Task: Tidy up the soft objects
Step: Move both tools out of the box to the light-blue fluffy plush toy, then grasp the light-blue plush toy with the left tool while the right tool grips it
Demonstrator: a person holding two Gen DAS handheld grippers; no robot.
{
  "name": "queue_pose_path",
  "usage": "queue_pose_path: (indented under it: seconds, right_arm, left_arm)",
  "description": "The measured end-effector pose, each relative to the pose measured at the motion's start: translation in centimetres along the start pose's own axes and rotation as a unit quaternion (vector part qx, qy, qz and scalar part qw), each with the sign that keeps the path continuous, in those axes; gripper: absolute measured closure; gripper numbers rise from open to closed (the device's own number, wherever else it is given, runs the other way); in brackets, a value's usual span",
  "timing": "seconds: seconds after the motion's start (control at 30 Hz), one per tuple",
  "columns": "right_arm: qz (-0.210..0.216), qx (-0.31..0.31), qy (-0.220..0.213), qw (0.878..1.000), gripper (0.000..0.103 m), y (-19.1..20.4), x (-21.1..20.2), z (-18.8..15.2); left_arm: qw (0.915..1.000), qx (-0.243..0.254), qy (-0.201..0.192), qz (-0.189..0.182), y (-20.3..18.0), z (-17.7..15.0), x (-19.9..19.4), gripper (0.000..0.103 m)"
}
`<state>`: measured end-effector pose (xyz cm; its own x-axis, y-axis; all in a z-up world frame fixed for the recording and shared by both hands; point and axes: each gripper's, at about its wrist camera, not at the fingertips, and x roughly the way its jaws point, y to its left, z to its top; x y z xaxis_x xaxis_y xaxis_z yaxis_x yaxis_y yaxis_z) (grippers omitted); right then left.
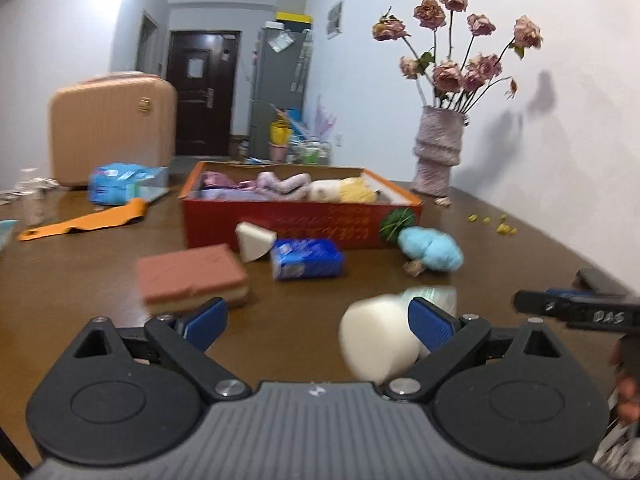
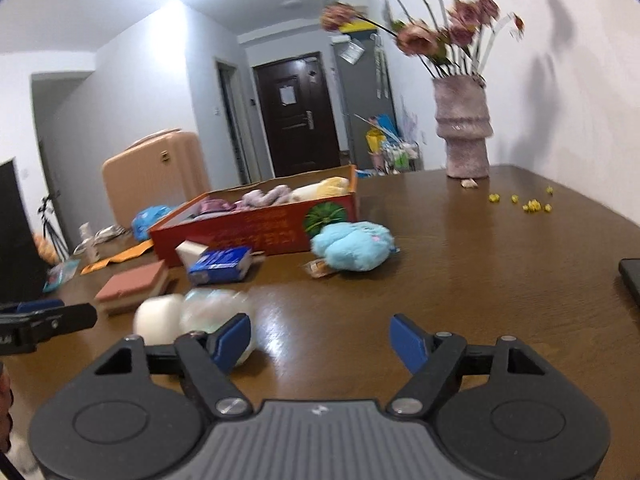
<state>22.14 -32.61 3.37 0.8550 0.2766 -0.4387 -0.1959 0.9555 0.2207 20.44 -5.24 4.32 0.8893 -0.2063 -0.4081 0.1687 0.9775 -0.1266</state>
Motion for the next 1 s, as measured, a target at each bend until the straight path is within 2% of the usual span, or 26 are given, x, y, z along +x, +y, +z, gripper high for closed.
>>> queue_pose_path:
  seconds: [0.13, 0.27, 0.37, 0.47, 0.5, 0.53, 0.57, 0.6, 0.63, 0.67, 0.7, 0.77, 0.83, 1.0]
  right_arm:
    - [0.002, 0.020, 0.013, 1.000, 0.028, -1.9, 3.7, 2.3]
    - [0.006, 0.066, 0.033, 0.997, 0.037, -4.1, 8.7, 4.6]
    - [0.016, 0.107, 0.046, 0.993, 0.042, -5.4, 12.0, 5.7]
    - [0.017, 0.136, 0.059, 0.989, 0.044, -6.0, 14.6, 6.0]
    - [0.015, 0.138, 0.060, 0.988, 0.046, -6.1, 15.2, 6.0]
    - [0.012, 0.142, 0.060, 0.988, 0.047, -6.2, 15.8, 5.9]
    - [0.014, 0.149, 0.060, 0.987, 0.050, -6.4, 16.2, 5.8]
    - [0.022, 0.155, 0.059, 0.986, 0.056, -6.6, 16.4, 5.6]
    - [0.032, 0.159, 0.060, 0.985, 0.060, -6.7, 16.7, 5.4]
    - [0.031, 0.160, 0.058, 0.985, 0.061, -6.8, 16.7, 5.3]
    - [0.034, 0.161, 0.055, 0.985, 0.062, -6.9, 16.8, 5.2]
    - [0.038, 0.167, 0.050, 0.984, 0.063, -7.2, 16.8, 5.2]
    - [0.038, 0.165, 0.045, 0.985, 0.063, -7.2, 16.7, 5.2]
    - [0.050, 0.146, 0.023, 0.988, 0.064, -6.4, 15.5, 5.9]
  left_arm:
    - [0.9984, -0.015, 0.016, -0.051, -0.4, 3.6, 4.5, 0.007]
    - [0.9881, -0.018, 0.082, -0.129, -1.6, 7.5, 11.5, 0.022]
    - [0.9809, 0.000, 0.117, -0.155, -3.2, 9.1, 16.4, 0.029]
    - [0.9681, -0.017, 0.162, -0.190, -4.3, 9.6, 21.3, 0.032]
    - [0.9603, -0.038, 0.188, -0.202, -4.4, 9.4, 23.1, 0.033]
    - [0.9530, -0.051, 0.213, -0.209, -4.5, 9.1, 24.7, 0.040]
    - [0.9494, -0.056, 0.224, -0.213, -4.7, 8.9, 25.8, 0.045]
    - [0.9469, -0.058, 0.228, -0.219, -4.8, 8.9, 26.6, 0.046]
    - [0.9443, -0.064, 0.232, -0.224, -4.8, 8.8, 27.3, 0.052]
    - [0.9402, -0.073, 0.236, -0.234, -4.6, 8.8, 27.9, 0.062]
    - [0.9360, -0.082, 0.239, -0.245, -4.4, 8.9, 28.3, 0.064]
    - [0.9364, -0.082, 0.236, -0.246, -4.2, 9.0, 28.5, 0.072]
    - [0.9362, -0.078, 0.239, -0.246, -3.8, 9.0, 28.6, 0.074]
    - [0.9471, -0.059, 0.210, -0.235, -4.2, 10.2, 26.1, 0.075]
